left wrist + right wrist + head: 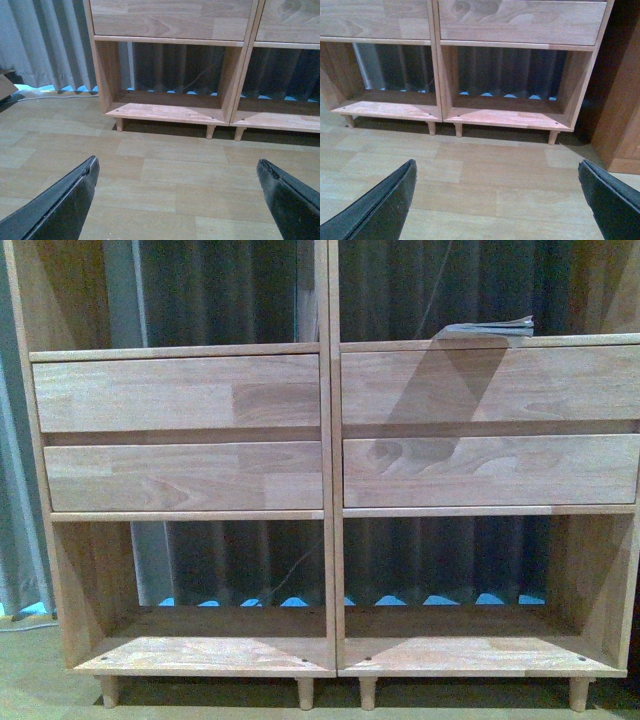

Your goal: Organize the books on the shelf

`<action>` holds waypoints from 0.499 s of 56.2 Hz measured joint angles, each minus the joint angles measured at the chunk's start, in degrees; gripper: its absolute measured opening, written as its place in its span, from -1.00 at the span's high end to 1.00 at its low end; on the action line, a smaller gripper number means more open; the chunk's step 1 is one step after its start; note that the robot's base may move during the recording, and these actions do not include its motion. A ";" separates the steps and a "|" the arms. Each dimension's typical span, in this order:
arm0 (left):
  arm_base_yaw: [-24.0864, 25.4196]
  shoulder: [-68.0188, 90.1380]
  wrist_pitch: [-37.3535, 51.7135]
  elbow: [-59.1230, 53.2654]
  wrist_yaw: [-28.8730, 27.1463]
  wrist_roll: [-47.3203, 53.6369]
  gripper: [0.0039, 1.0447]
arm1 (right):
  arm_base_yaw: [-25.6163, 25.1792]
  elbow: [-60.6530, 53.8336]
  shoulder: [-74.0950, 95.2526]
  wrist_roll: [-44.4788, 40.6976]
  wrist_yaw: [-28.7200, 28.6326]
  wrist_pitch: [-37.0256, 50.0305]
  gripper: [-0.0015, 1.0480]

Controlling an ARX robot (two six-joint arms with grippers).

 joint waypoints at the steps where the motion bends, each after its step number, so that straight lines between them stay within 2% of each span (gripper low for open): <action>1: 0.00 0.00 0.00 0.00 0.02 0.02 -0.86 | -0.02 0.00 0.00 0.00 0.02 0.00 -0.86; 28: 0.00 0.00 0.00 0.00 0.04 0.02 -0.86 | -0.02 0.00 0.00 0.00 0.02 0.00 -0.86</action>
